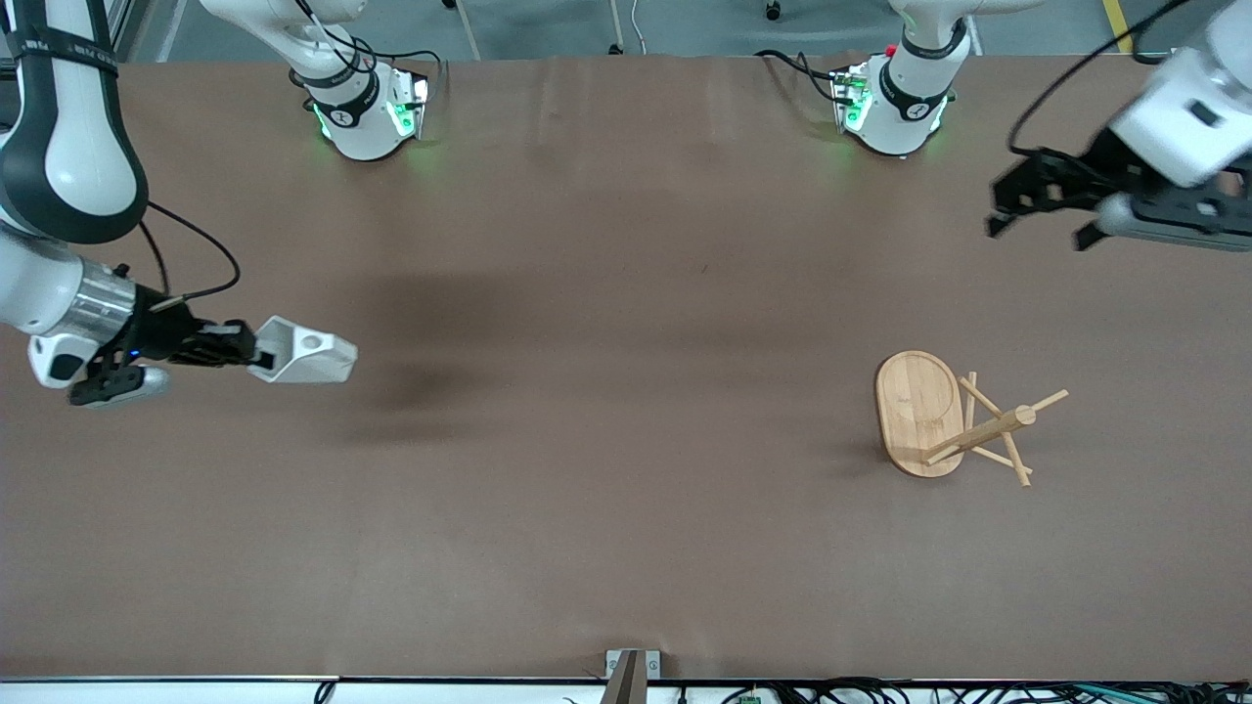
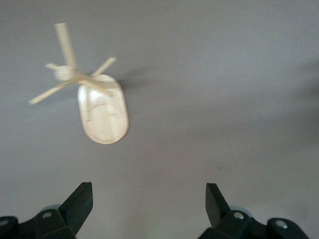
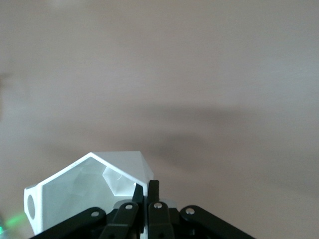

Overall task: Hang cup on rack
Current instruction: 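Lift the white cup with the right gripper toward the table middle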

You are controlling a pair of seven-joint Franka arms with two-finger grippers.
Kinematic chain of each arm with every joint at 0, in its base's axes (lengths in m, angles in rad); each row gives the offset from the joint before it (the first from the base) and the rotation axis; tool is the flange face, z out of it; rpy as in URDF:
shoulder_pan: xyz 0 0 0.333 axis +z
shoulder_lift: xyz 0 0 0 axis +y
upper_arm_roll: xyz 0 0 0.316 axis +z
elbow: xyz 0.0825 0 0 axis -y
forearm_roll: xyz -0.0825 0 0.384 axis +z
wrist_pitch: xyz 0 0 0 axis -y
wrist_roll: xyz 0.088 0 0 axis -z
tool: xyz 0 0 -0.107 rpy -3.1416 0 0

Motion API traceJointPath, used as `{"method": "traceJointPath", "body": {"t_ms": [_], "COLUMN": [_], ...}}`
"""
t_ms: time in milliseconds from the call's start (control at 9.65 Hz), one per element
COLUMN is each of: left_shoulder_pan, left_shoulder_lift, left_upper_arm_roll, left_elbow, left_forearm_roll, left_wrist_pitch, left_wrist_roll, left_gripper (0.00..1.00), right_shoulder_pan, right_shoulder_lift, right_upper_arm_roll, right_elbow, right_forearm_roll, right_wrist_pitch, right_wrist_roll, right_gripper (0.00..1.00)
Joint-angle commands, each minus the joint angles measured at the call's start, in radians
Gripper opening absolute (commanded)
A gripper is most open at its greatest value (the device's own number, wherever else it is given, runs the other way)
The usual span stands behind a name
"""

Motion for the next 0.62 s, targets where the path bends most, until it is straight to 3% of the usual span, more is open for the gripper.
{"method": "traceJointPath", "body": {"t_ms": [0, 207, 311, 415, 518], "left_shoulder_pan": [0.000, 0.000, 0.000, -0.003, -0.006], "left_shoulder_lift": [0.002, 0.011, 0.014, 0.018, 0.029], "left_upper_arm_roll": [-0.131, -0.225, -0.269, -0.318, -0.371], "left_elbow": [-0.019, -0.020, -0.022, -0.022, -0.022], "left_forearm_roll": [-0.034, -0.082, -0.088, -0.091, -0.106], "left_wrist_pitch": [0.043, 0.136, 0.169, 0.186, 0.216], "left_wrist_roll": [0.083, 0.170, 0.213, 0.227, 0.227], "left_gripper": [1.00, 1.00, 1.00, 1.00, 1.00], "right_shoulder_pan": [0.051, 0.102, 0.128, 0.157, 0.192], "right_shoulder_lift": [-0.023, -0.025, -0.022, -0.017, -0.011], "right_upper_arm_roll": [-0.006, 0.000, 0.000, 0.000, 0.002], "right_elbow": [0.001, 0.009, 0.014, 0.017, 0.038], "right_forearm_roll": [0.223, 0.347, 0.472, 0.541, 0.559], "right_wrist_pitch": [-0.071, -0.110, -0.161, -0.168, -0.174], "right_wrist_roll": [0.011, 0.025, 0.080, 0.074, 0.077], "right_gripper": [0.00, 0.00, 0.00, 0.00, 0.00]}}
